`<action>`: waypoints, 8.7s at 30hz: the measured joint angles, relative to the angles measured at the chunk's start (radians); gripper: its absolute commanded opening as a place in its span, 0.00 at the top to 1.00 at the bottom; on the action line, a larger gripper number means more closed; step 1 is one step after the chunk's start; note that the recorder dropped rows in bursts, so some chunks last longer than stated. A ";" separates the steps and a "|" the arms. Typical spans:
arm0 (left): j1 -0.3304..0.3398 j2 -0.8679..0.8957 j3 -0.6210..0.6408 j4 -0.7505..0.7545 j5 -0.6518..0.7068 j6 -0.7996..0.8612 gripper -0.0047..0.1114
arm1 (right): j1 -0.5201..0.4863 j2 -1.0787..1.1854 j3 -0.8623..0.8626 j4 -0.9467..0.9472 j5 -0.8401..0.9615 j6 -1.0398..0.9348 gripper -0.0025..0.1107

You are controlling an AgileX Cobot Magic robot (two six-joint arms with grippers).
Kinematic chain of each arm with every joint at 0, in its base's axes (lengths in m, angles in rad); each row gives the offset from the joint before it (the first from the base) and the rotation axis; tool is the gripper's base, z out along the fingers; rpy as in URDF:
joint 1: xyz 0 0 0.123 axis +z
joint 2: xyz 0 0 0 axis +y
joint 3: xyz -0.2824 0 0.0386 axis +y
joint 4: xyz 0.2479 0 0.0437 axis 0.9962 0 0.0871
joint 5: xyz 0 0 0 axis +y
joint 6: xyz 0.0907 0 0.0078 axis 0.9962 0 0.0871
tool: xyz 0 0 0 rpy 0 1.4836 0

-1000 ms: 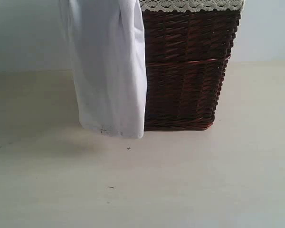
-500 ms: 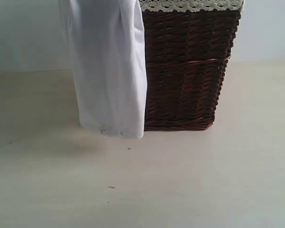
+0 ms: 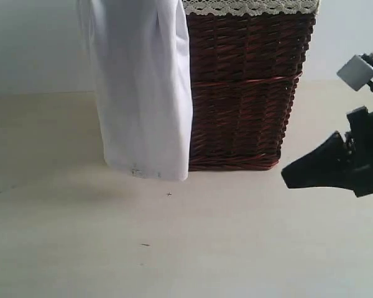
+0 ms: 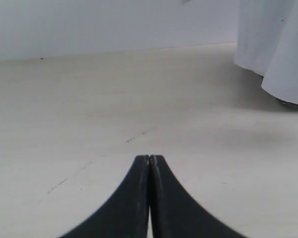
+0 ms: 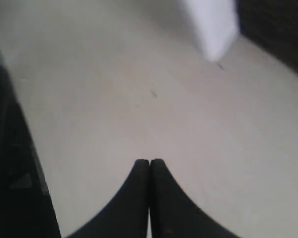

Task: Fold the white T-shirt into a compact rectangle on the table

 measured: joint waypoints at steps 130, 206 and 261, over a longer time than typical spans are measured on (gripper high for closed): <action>0.000 0.000 0.000 0.000 0.000 0.000 0.96 | 0.427 0.069 -1.448 -0.690 0.095 0.515 0.98; 0.000 0.000 0.000 0.000 0.000 0.000 0.96 | -0.280 0.017 -0.026 -0.493 -0.330 -0.126 0.67; 0.000 0.000 0.000 0.000 0.000 0.000 0.96 | -0.087 0.459 -0.030 -0.529 -0.774 0.229 0.98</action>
